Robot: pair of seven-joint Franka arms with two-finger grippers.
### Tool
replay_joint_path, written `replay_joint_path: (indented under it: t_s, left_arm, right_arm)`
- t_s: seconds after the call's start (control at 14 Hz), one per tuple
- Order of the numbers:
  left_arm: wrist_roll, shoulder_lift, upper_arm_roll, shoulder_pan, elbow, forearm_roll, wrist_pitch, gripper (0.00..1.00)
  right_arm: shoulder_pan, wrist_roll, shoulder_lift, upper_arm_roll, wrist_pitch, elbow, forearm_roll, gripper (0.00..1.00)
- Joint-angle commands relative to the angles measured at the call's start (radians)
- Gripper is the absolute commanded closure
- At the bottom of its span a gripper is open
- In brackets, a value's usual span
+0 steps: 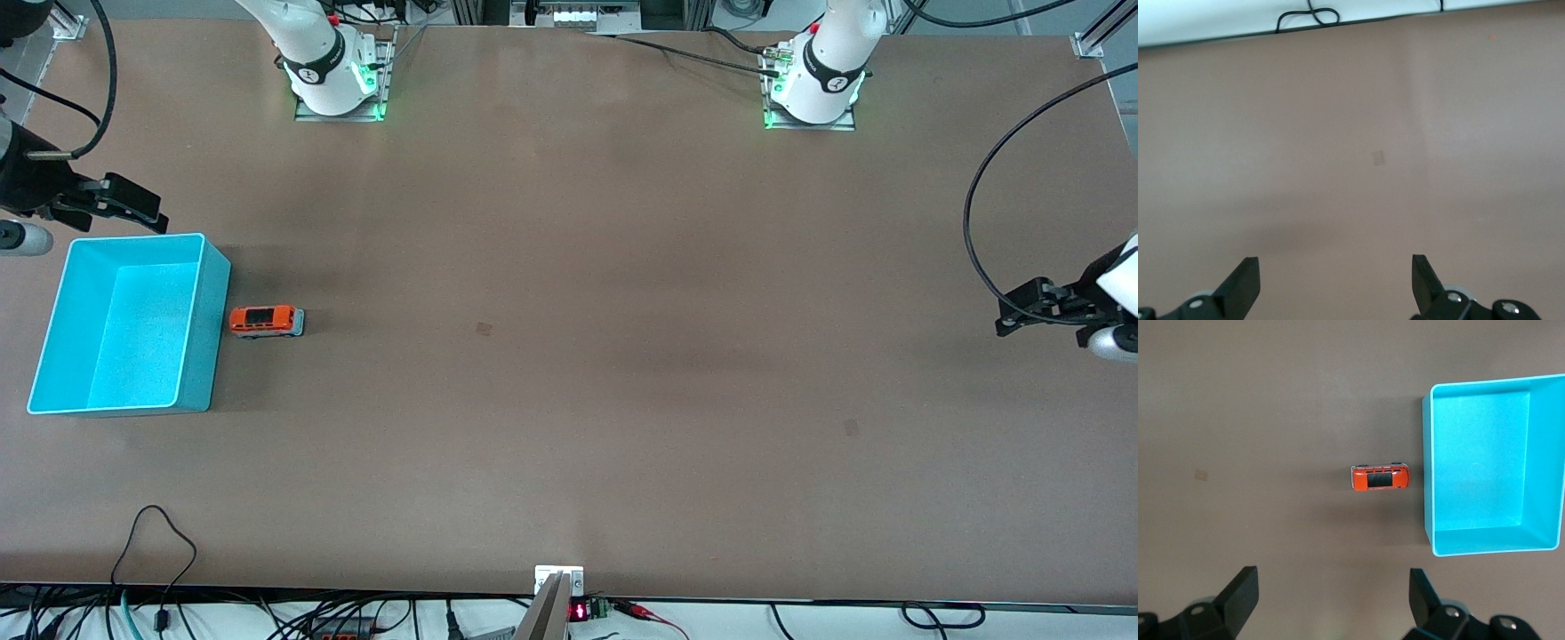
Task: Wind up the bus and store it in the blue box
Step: 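Raise the left gripper away while the right gripper reaches the car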
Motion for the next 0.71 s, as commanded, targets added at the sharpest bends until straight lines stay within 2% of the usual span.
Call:
replay_joint_path:
  t_s: [0.0,0.14,0.36,0.57,0.64]
  left_arm:
    - [-0.145,-0.057,0.037,-0.037,-0.004,-0.082,-0.036,0.00]
    - [-0.199,-0.095,0.018,-0.029,-0.016,-0.088,-0.080,0.00]
    - [-0.207,-0.103,-0.129,0.089,-0.022,-0.029,-0.093,0.00]
    - [-0.210,-0.141,-0.134,0.077,-0.068,0.025,-0.093,0.00]
    - [-0.204,-0.156,-0.134,0.079,-0.088,0.024,-0.090,0.00]
  right_arm:
    - [0.003,-0.005,0.020,0.004,-0.016,-0.007,0.003,0.00]
    - [0.007,-0.005,0.037,0.004,-0.065,-0.007,0.003,0.00]
    - [0.007,-0.004,0.062,0.004,-0.105,-0.012,0.003,0.00]
    - [0.007,-0.036,0.073,0.014,-0.087,-0.070,-0.003,0.00]
    - [-0.006,-0.095,0.065,0.043,-0.061,-0.105,-0.006,0.00]
